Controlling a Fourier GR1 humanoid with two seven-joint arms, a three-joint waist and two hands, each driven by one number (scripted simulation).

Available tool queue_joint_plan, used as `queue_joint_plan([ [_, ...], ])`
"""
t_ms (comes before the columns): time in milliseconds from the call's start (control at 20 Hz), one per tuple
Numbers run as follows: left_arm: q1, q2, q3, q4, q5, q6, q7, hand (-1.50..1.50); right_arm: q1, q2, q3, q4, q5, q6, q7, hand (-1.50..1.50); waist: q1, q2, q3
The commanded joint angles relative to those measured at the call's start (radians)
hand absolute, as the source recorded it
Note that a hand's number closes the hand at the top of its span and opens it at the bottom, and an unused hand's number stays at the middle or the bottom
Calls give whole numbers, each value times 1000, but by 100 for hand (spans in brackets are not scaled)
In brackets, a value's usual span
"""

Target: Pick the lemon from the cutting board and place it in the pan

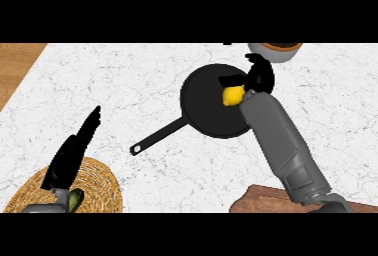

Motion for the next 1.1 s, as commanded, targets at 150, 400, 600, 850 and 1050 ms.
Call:
queue_joint_plan([
  [150,-34,-11,9,7,-7,16,37,0,-24,0,-27,6,-103,-303,-214,-150,-22,-10,-1],
  [400,48,-11,21,10,-6,26,-28,0,-24,0,-113,10,-132,-464,-265,-150,-51,-17,-3],
  [600,38,10,46,-24,-5,25,32,0,41,0,-131,-29,-201,-537,-303,-150,-79,-31,-2],
  [850,155,-29,7,-69,-40,60,-6,0,303,0,-77,-294,-285,-485,-459,-150,-115,-45,-3],
  [1050,141,18,69,-70,7,15,3,0,512,-2,38,-496,-216,-445,-386,-150,-135,-50,-5],
])
